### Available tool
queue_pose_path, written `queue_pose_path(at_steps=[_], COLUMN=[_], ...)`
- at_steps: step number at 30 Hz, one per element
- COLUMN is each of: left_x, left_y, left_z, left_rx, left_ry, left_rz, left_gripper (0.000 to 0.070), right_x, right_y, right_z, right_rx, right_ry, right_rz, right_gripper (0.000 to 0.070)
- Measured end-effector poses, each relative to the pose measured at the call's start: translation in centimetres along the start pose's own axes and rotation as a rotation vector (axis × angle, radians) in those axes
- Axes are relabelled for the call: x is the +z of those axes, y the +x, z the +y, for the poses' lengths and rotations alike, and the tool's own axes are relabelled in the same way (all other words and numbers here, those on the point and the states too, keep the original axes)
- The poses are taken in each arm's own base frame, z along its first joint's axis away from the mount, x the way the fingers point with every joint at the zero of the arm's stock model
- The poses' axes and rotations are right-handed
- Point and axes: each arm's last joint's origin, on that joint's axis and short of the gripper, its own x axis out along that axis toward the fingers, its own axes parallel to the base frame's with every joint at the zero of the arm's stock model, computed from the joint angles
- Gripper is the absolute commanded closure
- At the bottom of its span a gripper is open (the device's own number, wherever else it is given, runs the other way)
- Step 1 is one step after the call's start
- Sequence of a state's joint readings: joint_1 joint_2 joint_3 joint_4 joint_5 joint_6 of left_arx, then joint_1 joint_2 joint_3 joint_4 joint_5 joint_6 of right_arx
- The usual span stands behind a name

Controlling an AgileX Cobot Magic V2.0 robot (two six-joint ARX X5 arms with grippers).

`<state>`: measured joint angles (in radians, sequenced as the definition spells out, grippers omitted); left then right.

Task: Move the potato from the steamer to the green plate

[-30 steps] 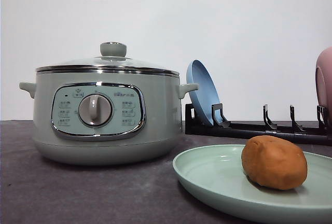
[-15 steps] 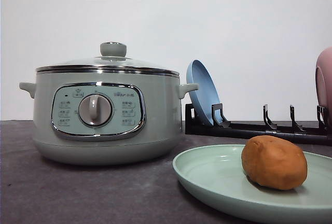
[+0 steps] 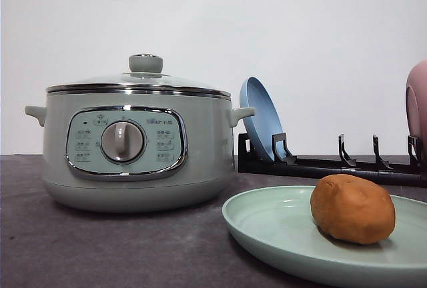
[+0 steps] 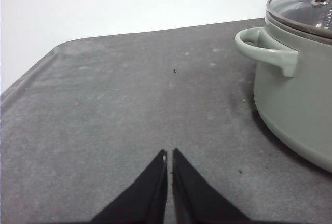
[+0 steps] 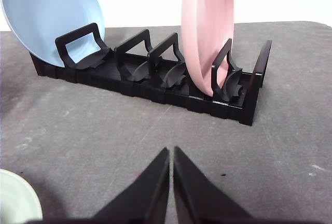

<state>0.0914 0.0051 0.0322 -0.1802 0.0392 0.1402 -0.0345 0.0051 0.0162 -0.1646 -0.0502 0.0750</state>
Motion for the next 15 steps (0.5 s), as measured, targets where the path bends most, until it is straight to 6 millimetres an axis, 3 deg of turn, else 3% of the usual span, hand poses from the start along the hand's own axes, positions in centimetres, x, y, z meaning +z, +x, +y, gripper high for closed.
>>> queue_pose_path(at_steps=[15], left_x=[0.01], left_y=[0.0], left_z=[0.0], left_rx=[0.0], left_ry=[0.0], left_rz=[0.0], left_gripper=[0.069], right_x=[0.0], right_y=[0.0], right_z=[0.0], right_rx=[0.0], right_ry=[0.0], right_rz=[0.0], right_gripper=[0.07])
